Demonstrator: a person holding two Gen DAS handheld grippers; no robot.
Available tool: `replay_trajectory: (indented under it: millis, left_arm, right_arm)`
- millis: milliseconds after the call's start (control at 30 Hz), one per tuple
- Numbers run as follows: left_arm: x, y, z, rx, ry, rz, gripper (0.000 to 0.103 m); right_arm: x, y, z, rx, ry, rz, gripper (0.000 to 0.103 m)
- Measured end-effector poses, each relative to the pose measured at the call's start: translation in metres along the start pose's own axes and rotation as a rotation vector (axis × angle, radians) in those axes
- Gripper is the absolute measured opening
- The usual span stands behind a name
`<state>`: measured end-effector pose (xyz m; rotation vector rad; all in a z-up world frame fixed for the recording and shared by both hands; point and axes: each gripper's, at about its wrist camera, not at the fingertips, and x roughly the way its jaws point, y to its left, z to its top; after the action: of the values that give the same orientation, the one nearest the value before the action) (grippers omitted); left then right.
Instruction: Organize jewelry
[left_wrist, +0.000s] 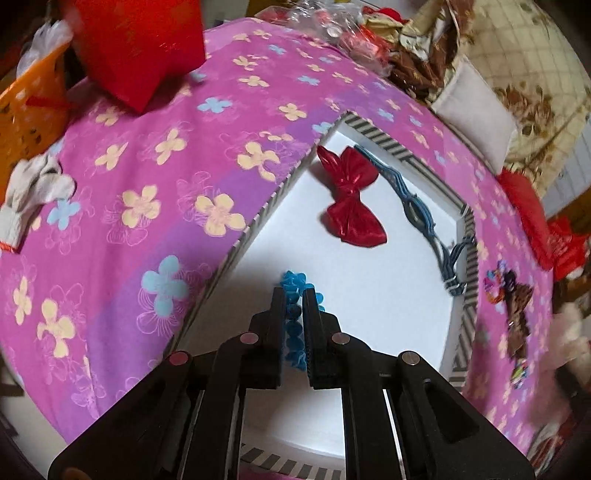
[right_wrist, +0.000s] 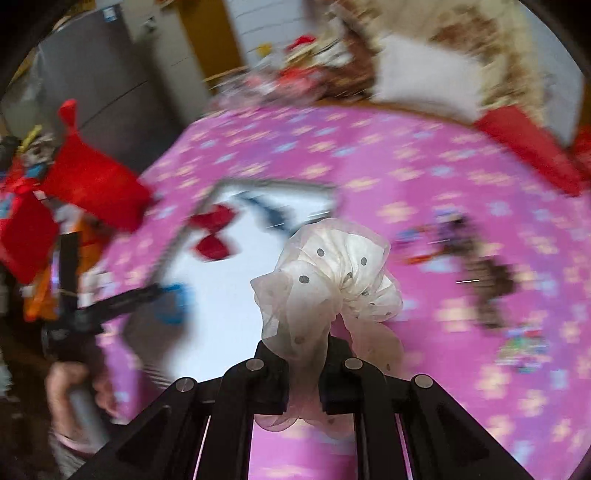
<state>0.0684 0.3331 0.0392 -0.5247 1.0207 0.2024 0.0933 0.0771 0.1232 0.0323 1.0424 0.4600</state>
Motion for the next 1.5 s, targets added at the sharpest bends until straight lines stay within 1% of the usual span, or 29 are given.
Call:
replay_trajectory:
  millis: [100, 133, 200, 233, 267, 300, 333, 400, 433, 467, 533, 633, 700, 833, 900, 967, 1033, 1167, 1300, 1333, 1367, 1400, 1433, 1500]
  left_arm:
    - [-0.014, 0.004, 0.003, -0.019, -0.044, -0.05, 0.007]
    - [-0.019, 0.004, 0.004, -0.02, -0.062, -0.057, 0.008]
    - [-0.029, 0.005, 0.006, -0.021, -0.1, -0.067, 0.011]
    - [-0.032, 0.006, 0.007, -0.023, -0.112, -0.069, 0.018]
    - [-0.036, 0.007, 0.008, -0.028, -0.13, -0.075, 0.023]
    - [-0.039, 0.009, 0.009, -0.033, -0.14, -0.081, 0.024]
    - [-0.039, 0.01, 0.01, -0.038, -0.144, -0.084, 0.025]
    - [-0.04, 0.013, 0.012, -0.054, -0.146, -0.093, 0.026]
    - [-0.039, 0.015, 0.013, -0.065, -0.143, -0.097, 0.026]
    - [-0.038, 0.017, 0.014, -0.073, -0.141, -0.1, 0.026]
    - [-0.038, 0.019, 0.015, -0.087, -0.139, -0.107, 0.026]
    - [-0.038, 0.018, 0.015, -0.09, -0.138, -0.107, 0.026]
    - [-0.037, 0.017, 0.014, -0.081, -0.138, -0.104, 0.027]
    - [-0.034, 0.015, 0.013, -0.079, -0.134, -0.098, 0.03]
    - [-0.034, 0.016, 0.013, -0.082, -0.133, -0.097, 0.03]
    - [-0.032, 0.015, 0.013, -0.081, -0.132, -0.092, 0.031]
    - [-0.031, 0.014, 0.013, -0.075, -0.126, -0.089, 0.031]
    - [-0.029, 0.011, 0.012, -0.061, -0.124, -0.083, 0.031]
    - [-0.027, 0.011, 0.012, -0.064, -0.121, -0.08, 0.031]
    - [-0.027, 0.011, 0.012, -0.063, -0.119, -0.08, 0.031]
    - [-0.026, 0.01, 0.011, -0.06, -0.118, -0.08, 0.031]
    - [-0.026, 0.008, 0.011, -0.056, -0.118, -0.08, 0.031]
    - [-0.026, 0.007, 0.011, -0.053, -0.117, -0.081, 0.031]
    - [-0.026, 0.005, 0.01, -0.044, -0.117, -0.082, 0.031]
  right_arm:
    - [0.035, 0.044, 0.005, -0.011, 0.07, 0.167, 0.011]
    - [0.042, 0.051, 0.003, -0.006, 0.08, 0.218, 0.011]
    - [0.057, 0.063, 0.003, 0.019, 0.116, 0.352, 0.011]
    - [0.07, 0.065, 0.003, 0.052, 0.149, 0.415, 0.011]
    - [0.084, 0.063, 0.001, 0.085, 0.185, 0.452, 0.011]
    - [0.097, 0.061, -0.001, 0.114, 0.22, 0.451, 0.011]
    - [0.106, 0.058, -0.004, 0.131, 0.238, 0.428, 0.015]
    - [0.119, 0.05, -0.01, 0.14, 0.253, 0.34, 0.019]
    - [0.122, 0.048, -0.014, 0.129, 0.251, 0.32, 0.026]
    - [0.123, 0.049, -0.016, 0.115, 0.248, 0.311, 0.039]
    - [0.117, 0.054, -0.02, 0.075, 0.225, 0.285, 0.052]
    - [0.111, 0.067, -0.02, -0.001, 0.206, 0.237, 0.052]
    - [0.106, 0.07, -0.02, -0.03, 0.196, 0.227, 0.052]
    - [0.092, 0.063, -0.022, -0.079, 0.175, 0.218, 0.052]
    - [0.084, 0.061, -0.024, -0.096, 0.149, 0.194, 0.052]
    - [0.082, 0.058, -0.023, -0.119, 0.124, 0.106, 0.052]
    - [0.085, 0.054, -0.022, -0.128, 0.119, 0.032, 0.052]
    - [0.086, 0.038, -0.02, -0.099, 0.094, -0.065, 0.052]
    - [0.081, 0.027, -0.015, -0.107, 0.034, -0.158, 0.052]
    - [0.079, 0.025, -0.013, -0.114, 0.019, -0.176, 0.05]
    - [0.08, 0.025, -0.011, -0.121, 0.014, -0.182, 0.045]
    - [0.081, 0.023, -0.008, -0.122, 0.024, -0.171, 0.03]
    - [0.083, 0.021, -0.006, -0.117, 0.034, -0.161, 0.024]
    - [0.084, 0.019, -0.004, -0.106, 0.039, -0.149, 0.021]
